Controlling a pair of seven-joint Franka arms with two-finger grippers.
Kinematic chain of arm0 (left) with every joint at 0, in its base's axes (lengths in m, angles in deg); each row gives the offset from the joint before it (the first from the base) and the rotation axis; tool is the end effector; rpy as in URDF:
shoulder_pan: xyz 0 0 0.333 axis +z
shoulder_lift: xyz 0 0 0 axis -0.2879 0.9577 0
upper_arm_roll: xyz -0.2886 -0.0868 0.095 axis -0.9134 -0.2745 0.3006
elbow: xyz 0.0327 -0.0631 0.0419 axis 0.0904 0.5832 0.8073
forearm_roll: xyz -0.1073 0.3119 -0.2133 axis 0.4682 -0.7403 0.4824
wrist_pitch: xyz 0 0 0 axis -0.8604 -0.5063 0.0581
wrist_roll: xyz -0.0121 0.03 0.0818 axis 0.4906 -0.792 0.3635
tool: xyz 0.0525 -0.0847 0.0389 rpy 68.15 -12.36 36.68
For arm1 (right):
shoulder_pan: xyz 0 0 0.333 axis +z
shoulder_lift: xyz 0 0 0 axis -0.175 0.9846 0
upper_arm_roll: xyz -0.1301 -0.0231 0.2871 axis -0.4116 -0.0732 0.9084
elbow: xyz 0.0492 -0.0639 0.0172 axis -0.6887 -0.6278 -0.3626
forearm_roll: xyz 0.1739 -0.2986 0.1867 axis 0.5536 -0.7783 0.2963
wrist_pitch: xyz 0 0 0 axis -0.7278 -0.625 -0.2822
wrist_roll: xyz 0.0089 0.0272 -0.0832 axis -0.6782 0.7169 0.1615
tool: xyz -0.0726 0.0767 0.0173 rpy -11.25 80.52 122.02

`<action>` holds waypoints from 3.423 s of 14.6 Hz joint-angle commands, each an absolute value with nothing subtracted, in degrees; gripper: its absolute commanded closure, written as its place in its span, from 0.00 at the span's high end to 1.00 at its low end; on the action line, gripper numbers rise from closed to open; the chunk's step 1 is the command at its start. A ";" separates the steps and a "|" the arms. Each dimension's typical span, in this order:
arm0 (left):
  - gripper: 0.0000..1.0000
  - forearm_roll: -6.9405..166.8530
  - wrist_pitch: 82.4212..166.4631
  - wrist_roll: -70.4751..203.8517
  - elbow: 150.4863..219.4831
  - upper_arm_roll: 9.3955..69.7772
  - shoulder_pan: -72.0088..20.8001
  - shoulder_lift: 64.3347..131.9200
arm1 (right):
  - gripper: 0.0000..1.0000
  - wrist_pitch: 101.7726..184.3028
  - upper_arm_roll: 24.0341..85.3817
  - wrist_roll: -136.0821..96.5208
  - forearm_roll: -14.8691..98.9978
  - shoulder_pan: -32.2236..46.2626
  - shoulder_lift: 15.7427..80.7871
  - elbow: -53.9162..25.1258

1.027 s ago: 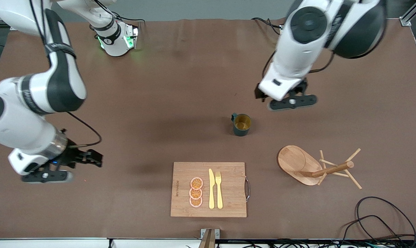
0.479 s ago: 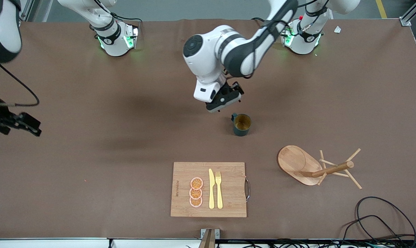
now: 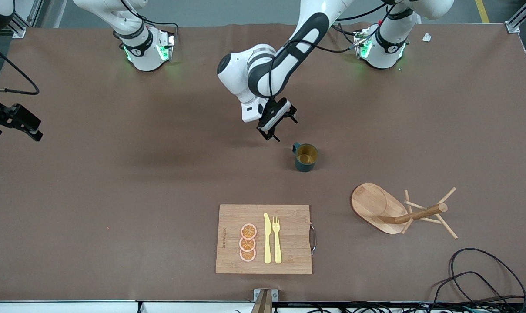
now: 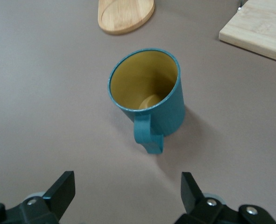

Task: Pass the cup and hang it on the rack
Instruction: 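Retract the right gripper while the left gripper lowers over the mug handle, then grasp the teal mug handle with the left gripper and lift, then carry the mug with the left gripper to the wooden mug rack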

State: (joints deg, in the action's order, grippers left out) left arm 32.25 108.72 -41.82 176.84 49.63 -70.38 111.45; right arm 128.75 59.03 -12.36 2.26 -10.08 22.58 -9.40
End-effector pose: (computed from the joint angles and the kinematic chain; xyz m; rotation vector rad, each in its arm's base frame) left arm 0.3619 -0.5379 0.2184 -2.4438 -0.7958 -0.6772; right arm 0.5610 -0.0157 0.6325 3.0825 -0.0863 0.2554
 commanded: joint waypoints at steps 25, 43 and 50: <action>0.40 13.22 113.80 -48.85 179.14 50.00 -70.34 117.07 | 1.00 121.99 59.98 -12.90 2.41 -10.25 22.34 -3.09; 0.00 25.50 112.75 -40.60 166.67 50.18 -64.82 114.00 | 1.00 122.69 59.98 -13.17 2.41 -10.25 22.34 -3.26; 0.00 37.81 116.69 -32.68 162.18 49.47 -56.73 110.04 | 1.00 124.79 59.98 -13.26 2.58 -10.78 22.60 -4.67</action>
